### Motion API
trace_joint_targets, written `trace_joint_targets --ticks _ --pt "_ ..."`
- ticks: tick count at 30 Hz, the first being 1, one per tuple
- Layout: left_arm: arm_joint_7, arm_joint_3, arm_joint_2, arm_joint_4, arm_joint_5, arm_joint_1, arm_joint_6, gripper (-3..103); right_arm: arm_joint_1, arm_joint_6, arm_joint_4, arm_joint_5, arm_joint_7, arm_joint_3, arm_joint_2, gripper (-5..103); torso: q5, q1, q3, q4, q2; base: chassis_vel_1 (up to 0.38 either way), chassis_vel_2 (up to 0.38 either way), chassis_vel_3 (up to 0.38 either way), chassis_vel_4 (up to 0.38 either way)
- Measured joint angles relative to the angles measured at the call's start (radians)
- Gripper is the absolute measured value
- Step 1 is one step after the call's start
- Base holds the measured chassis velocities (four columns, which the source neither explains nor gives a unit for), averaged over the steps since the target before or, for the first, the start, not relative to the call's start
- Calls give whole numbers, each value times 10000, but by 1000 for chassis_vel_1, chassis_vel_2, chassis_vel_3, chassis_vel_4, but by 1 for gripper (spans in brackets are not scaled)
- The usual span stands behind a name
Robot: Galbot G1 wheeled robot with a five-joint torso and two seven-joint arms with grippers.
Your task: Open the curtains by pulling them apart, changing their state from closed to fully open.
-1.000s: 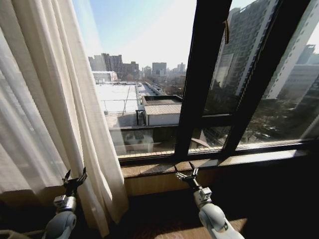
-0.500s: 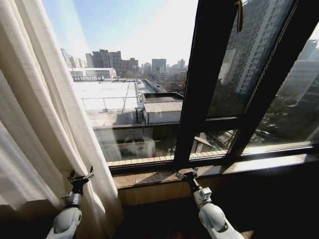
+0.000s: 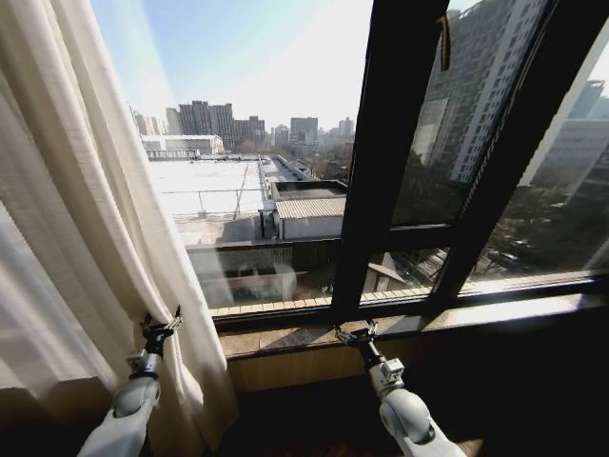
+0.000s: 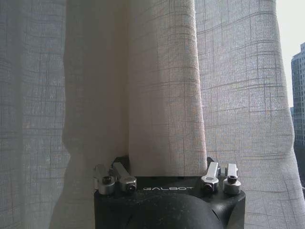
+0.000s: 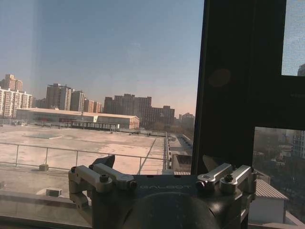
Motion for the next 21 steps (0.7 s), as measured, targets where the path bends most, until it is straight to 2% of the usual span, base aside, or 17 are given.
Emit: trace_joint_targets --ticks 1,2,4,5,7,8,10,11,13,16,17,19,21 --pt "25 18 -19 94 -22 -44 -40 71 0 0 0 0 0 0 0 100 0 -1 -1 1 0 0 0 0 0" --pt "25 18 -19 94 -22 -44 -40 71 0 0 0 0 0 0 0 100 0 -1 -1 1 0 0 0 0 0" --pt "31 33 -27 180 -34 -85 -64 60 0 0 0 0 -1 0 0 100 1 -3 -2 2 1 0 0 0 0" --pt "32 35 -27 201 -35 -100 -69 60 0 0 0 0 -1 0 0 100 3 -5 -3 1 2 0 0 0 0" --pt "34 35 -7 240 -39 -144 -78 49 0 0 0 0 0 0 0 100 4 -5 -3 0 2 0 0 0 0" --pt "34 35 -7 240 -39 -144 -78 49 0 0 0 0 0 0 0 100 4 -5 -3 0 2 0 0 0 0" --pt "35 35 9 259 -45 -163 -82 38 0 0 0 0 0 0 0 100 4 -4 -3 0 1 0 0 0 0" --pt "35 34 14 265 -48 -168 -84 38 0 0 0 0 -1 0 0 100 4 -4 -3 0 1 0 0 0 0" --pt "37 20 22 273 -57 -172 -98 26 0 0 0 0 0 0 0 100 3 -4 -2 1 1 0 0 0 0" --pt "40 5 22 274 -61 -169 -103 22 0 0 0 0 0 0 0 100 3 -5 -3 1 2 0 0 0 0" --pt "44 -14 18 273 -64 -149 -117 11 0 0 0 0 0 0 0 100 3 -5 -3 1 2 0 0 0 0" --pt "45 -29 17 269 -67 -137 -124 11 0 0 0 0 0 0 0 100 3 -4 -3 0 1 0 0 0 0" --pt "46 -60 17 246 -76 -106 -131 2 0 0 0 0 0 0 0 100 3 -5 -3 0 1 0 0 0 0"
